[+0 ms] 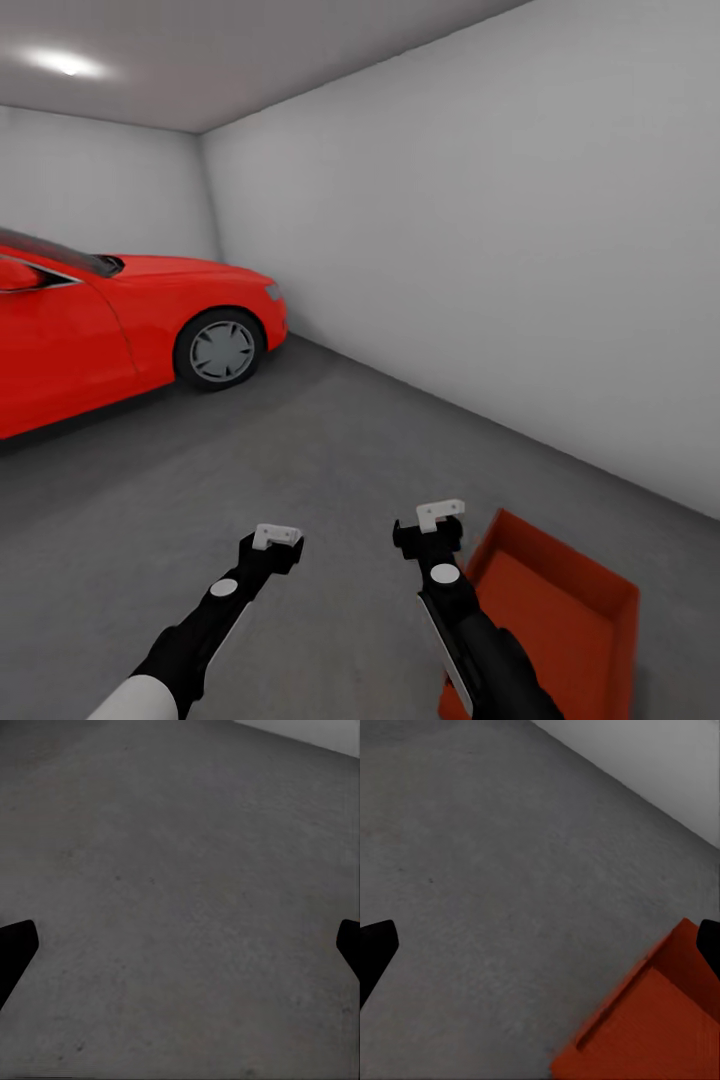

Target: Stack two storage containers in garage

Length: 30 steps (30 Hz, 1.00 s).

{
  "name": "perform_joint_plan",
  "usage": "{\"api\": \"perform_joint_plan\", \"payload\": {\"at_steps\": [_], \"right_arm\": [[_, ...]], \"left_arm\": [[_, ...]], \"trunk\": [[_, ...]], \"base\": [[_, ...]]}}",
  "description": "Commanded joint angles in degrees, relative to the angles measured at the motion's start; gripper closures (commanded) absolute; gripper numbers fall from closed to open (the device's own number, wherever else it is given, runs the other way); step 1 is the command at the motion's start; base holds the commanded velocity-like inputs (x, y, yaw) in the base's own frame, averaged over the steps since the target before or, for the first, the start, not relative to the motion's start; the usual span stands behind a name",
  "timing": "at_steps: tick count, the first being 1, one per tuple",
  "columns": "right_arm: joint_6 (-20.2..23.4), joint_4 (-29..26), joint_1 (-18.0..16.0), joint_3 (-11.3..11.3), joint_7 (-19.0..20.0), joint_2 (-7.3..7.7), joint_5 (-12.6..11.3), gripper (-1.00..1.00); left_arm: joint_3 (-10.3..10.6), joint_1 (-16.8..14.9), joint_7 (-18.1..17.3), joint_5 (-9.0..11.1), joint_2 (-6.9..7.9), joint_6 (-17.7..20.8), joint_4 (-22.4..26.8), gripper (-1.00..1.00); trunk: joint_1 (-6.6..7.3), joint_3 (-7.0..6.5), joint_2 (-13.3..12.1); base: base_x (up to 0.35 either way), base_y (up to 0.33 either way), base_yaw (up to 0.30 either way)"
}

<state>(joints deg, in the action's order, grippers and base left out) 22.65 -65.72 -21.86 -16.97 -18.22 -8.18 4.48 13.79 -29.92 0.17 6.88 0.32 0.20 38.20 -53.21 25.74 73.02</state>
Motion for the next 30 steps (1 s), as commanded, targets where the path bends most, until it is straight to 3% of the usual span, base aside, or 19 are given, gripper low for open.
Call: {"api": "perform_joint_plan", "payload": {"at_steps": [1, 15, 30], "right_arm": [[0.53, -0.07, -0.03, -0.08, -0.15, 0.01, 0.46, -1.0], [0.55, 0.03, -0.03, 0.0, -0.14, 0.01, 0.44, -1.0], [0.55, 0.14, -0.03, 0.05, -0.07, 0.01, 0.44, -1.0]], "left_arm": [[0.22, -0.05, 0.02, 0.59, 0.04, 0.03, -0.09, -1.0], [0.28, -0.05, -0.8, 0.51, -0.04, 0.23, -0.4, -1.0], [0.22, -0.05, -0.87, 0.51, -0.05, 0.85, -0.41, -1.0]], "trunk": [[-0.03, 0.06, 0.03], [-0.03, 0.06, 0.03], [-0.03, 0.06, 0.03]], "base": [[0.293, 0.157, 0.277], [0.272, 0.228, 0.277], [0.036, 0.306, 0.277]]}}
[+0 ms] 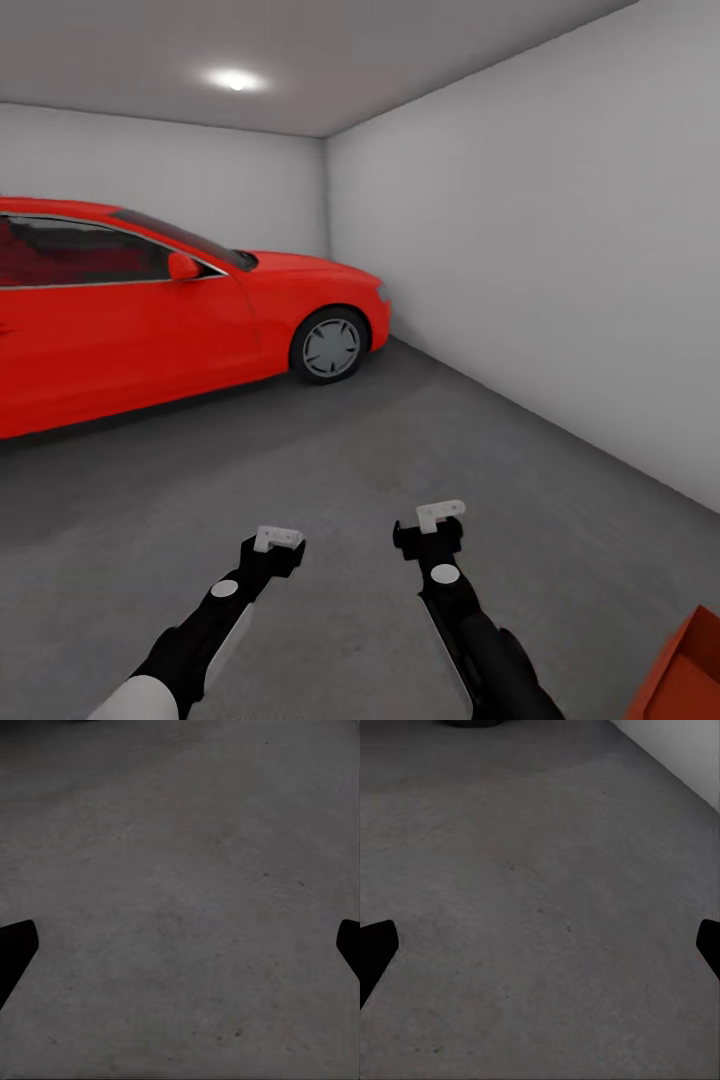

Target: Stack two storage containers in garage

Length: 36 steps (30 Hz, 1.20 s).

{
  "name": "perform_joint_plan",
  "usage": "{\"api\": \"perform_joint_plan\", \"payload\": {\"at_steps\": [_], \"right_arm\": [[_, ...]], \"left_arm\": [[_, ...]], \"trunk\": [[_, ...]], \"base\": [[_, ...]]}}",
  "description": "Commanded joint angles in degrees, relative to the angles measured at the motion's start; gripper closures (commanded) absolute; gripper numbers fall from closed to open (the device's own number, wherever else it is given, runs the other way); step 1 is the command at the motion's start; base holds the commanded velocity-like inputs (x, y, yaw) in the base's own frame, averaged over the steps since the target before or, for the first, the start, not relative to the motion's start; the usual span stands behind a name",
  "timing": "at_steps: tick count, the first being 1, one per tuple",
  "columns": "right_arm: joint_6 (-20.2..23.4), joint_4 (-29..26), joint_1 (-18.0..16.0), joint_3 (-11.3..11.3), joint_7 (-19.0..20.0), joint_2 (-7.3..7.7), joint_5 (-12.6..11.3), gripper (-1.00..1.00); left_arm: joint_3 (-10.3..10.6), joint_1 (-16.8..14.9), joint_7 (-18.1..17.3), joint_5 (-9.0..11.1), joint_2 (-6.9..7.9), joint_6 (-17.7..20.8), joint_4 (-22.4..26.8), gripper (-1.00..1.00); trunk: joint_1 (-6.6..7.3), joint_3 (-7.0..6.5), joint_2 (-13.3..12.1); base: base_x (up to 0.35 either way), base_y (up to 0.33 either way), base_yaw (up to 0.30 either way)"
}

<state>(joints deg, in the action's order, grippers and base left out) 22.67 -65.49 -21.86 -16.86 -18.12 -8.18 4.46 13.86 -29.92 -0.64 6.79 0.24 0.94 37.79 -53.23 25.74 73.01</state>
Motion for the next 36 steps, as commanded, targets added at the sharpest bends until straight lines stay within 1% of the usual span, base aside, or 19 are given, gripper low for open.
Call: {"api": "perform_joint_plan", "payload": {"at_steps": [1, 17, 20, 24, 28, 29, 31, 32, 34, 35, 36], "right_arm": [[0.53, -0.08, -0.03, -0.08, -0.16, 0.0, 0.46, -1.0], [0.45, -0.08, -0.03, -0.12, -0.16, 0.0, 0.55, -1.0], [0.45, -0.08, -0.03, 0.02, -0.16, 0.0, 0.49, -1.0], [0.44, -0.1, -0.03, 0.84, -0.16, 0.19, 0.2, -1.0], [0.38, -0.14, -0.03, 5.31, 0.23, 1.45, 0.09, -1.0], [0.37, -0.17, -0.03, 7.52, 0.44, 1.88, 0.03, -1.0], [0.37, -0.17, -0.05, 9.14, 0.59, 2.15, 0.01, -1.0], [0.36, -0.17, -0.05, 10.16, 0.67, 2.31, 0.0, -1.0], [0.36, -0.17, -0.05, 10.7, 0.72, 2.38, 0.01, -1.0], [0.36, -0.17, -0.06, 10.97, 0.75, 2.39, 0.08, -1.0], [0.36, -0.17, -0.05, 11.04, 0.76, 2.39, 0.14, -1.0]], "left_arm": [[0.15, -0.05, -0.07, 0.59, 0.03, 0.1, 0.01, -1.0], [0.14, -0.05, -0.07, 0.59, 0.03, -0.02, 0.01, -1.0], [0.06, -0.05, -0.07, 0.86, 0.07, -0.4, 0.02, -1.0], [-0.25, -0.05, 0.01, 1.08, 0.18, -0.8, 0.35, -1.0], [-0.53, -0.05, 0.48, 1.61, 0.76, -2.75, 0.28, -1.0], [-0.58, -0.05, 0.63, 2.27, 1.42, -3.47, 0.21, -1.0], [-0.61, -0.05, 0.73, 3.25, 2.11, -3.96, 0.17, -1.0], [-0.63, -0.05, 0.79, 4.52, 2.77, -4.26, 0.13, -1.0], [-0.65, -0.05, 0.83, 5.95, 3.63, -4.46, 0.1, -1.0], [-0.64, -0.05, 0.86, 7.53, 4.7, -4.62, 0.05, -1.0], [-0.63, -0.03, 0.85, 8.36, 5.3, -4.67, -0.03, -1.0]], "trunk": [[0.0, 0.06, 0.04], [0.0, 0.06, 0.04], [0.0, 0.06, 0.04], [0.0, 0.06, 0.04], [0.0, 0.06, 0.04], [0.0, 0.06, 0.04], [0.0, 0.06, 0.04], [0.0, 0.06, 0.04], [0.0, 0.06, 0.04], [0.0, 0.06, 0.04], [0.0, 0.06, 0.04]], "base": [[0.002, 0.314, 0.277], [-0.015, 0.311, 0.277], [-0.007, 0.146, 0.255], [-0.002, 0.053, 0.141], [-0.001, 0.017, 0.047], [0.0, 0.008, 0.022], [0.0, 0.006, 0.016], [0.0, 0.003, 0.009], [0.0, 0.002, 0.006], [0.0, 0.001, 0.004], [0.01, 0.001, 0.003]]}}
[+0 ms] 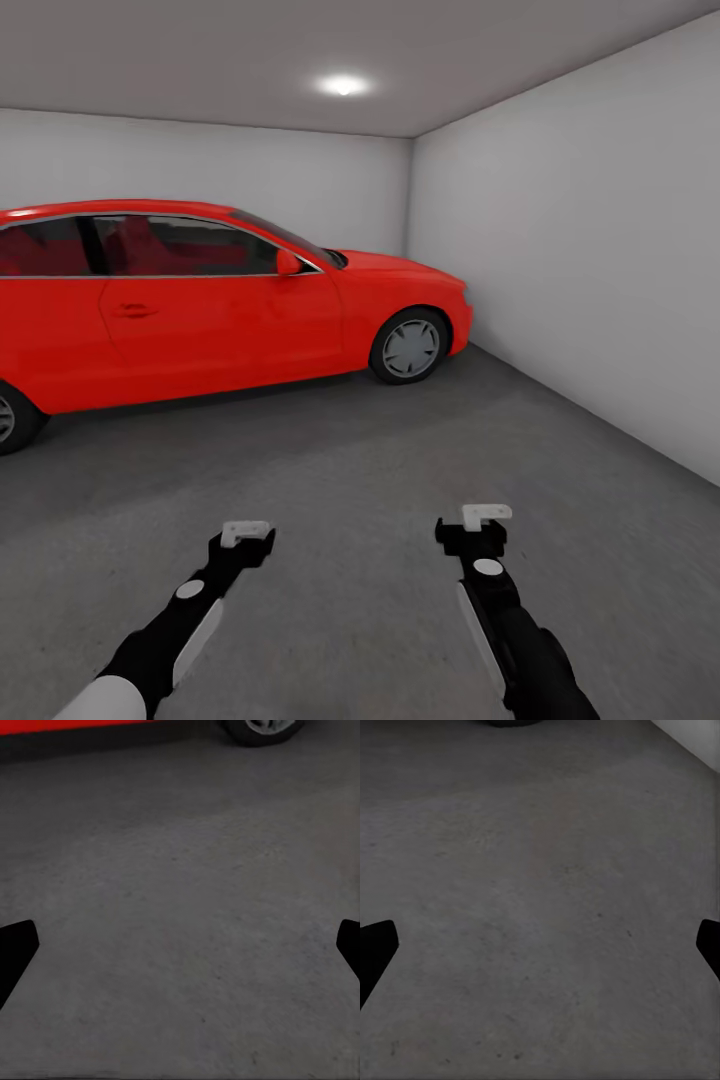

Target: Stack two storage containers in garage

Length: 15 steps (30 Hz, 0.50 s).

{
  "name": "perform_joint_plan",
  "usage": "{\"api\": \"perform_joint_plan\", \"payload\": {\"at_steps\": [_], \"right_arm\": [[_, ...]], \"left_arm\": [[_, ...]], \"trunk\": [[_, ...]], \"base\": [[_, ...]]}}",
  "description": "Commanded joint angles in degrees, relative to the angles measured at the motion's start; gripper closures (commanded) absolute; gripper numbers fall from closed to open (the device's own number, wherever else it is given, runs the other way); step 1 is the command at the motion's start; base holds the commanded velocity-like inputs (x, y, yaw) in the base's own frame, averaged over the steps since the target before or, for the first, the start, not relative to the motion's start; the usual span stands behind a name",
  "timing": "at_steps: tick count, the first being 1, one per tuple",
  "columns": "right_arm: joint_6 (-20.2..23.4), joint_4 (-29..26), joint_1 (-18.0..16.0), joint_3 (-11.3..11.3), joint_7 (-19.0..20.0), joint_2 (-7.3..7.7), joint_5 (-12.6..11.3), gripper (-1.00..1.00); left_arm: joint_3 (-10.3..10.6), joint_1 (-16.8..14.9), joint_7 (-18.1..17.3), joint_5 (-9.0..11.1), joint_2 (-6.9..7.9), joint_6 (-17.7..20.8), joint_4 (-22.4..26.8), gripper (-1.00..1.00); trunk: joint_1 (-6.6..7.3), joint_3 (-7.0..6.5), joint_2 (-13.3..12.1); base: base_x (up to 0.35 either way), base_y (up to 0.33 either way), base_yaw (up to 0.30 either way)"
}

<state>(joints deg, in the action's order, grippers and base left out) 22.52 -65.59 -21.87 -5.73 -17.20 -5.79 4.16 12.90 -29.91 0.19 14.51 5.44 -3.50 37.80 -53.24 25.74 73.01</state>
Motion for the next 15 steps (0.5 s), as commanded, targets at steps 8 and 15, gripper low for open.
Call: {"api": "perform_joint_plan", "payload": {"at_steps": [8, 15], "right_arm": [[0.51, -0.05, -0.07, 0.08, -0.12, -0.18, 0.73, -1.0], [0.51, 0.01, -0.06, -0.58, -0.12, -0.26, 0.68, -1.0]], "left_arm": [[0.6, 1.2, -2.17, 7.32, 3.41, -0.57, -2.9, -1.0], [0.8, 1.4, -3.43, 8.03, 3.69, -0.67, -3.4, -1.0]], "trunk": [[0.0, 0.28, 0.04], [0.0, 0.83, 0.04]], "base": [[0.202, 0.066, 0.018], [0.316, 0.134, 0.062]]}}
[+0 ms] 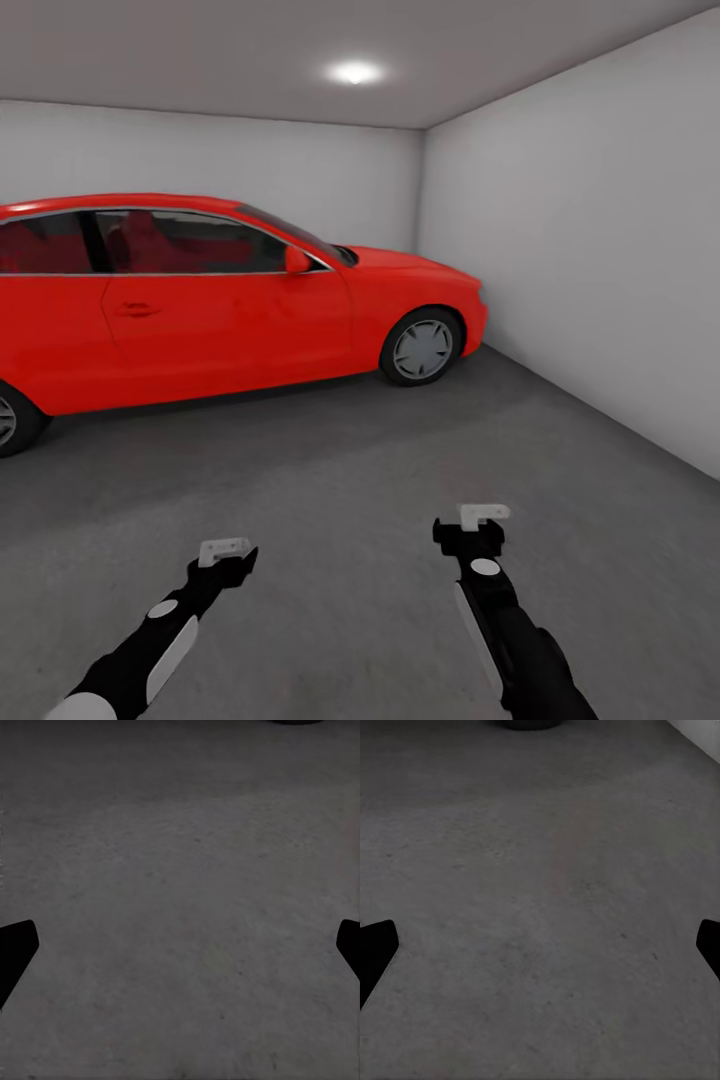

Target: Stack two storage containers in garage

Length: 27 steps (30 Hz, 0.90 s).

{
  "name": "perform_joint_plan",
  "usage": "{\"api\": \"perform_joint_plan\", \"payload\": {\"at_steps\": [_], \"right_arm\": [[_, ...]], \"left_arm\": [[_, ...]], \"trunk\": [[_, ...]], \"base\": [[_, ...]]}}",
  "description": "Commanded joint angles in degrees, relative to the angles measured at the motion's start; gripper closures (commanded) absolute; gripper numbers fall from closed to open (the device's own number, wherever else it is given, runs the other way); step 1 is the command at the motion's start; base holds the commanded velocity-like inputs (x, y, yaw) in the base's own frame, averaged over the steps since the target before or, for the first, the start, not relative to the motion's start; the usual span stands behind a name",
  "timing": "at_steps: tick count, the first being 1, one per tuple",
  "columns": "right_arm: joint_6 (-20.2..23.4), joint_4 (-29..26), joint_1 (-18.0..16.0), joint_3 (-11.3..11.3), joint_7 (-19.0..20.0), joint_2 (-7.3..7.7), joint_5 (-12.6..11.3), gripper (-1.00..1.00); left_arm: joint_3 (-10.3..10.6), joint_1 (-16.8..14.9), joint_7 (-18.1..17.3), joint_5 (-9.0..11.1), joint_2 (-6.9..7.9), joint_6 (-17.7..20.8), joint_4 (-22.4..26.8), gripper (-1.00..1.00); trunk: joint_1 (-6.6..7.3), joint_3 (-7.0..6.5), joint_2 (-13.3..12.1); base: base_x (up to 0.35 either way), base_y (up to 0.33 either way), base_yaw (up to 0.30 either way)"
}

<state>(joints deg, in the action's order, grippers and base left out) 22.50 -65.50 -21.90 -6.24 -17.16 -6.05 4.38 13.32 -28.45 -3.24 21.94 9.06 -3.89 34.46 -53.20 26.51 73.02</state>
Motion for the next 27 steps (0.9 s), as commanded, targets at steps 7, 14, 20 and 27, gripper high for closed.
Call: {"api": "perform_joint_plan", "payload": {"at_steps": [7, 14, 20, 27], "right_arm": [[0.52, -0.07, -0.01, -0.24, -0.15, -0.01, 0.45, -1.0], [0.52, -0.07, -0.02, -0.26, -0.15, -0.03, 0.46, -1.0], [0.52, -0.07, -0.02, -0.3, -0.15, -0.08, 0.45, -1.0], [0.52, -0.07, -0.03, -0.3, -0.21, -0.1, 0.39, -1.0]], "left_arm": [[0.6, -0.03, -0.16, 0.64, 0.02, -0.32, -0.16, -1.0], [0.61, -0.03, -0.05, 0.64, -0.07, -0.41, -0.15, -1.0], [0.58, -0.03, -0.02, 0.64, -0.07, -0.42, -0.19, -1.0], [0.57, 0.0, 0.02, 0.58, 0.0, -0.39, -0.43, -1.0]], "trunk": [[-0.03, 0.66, 0.03], [-0.03, 1.27, 0.03], [-0.03, 1.79, 0.03], [-0.03, 2.19, 0.03]], "base": [[0.324, 0.163, 0.071], [0.317, 0.199, 0.076], [0.315, 0.205, 0.084], [0.265, 0.154, 0.065]]}}
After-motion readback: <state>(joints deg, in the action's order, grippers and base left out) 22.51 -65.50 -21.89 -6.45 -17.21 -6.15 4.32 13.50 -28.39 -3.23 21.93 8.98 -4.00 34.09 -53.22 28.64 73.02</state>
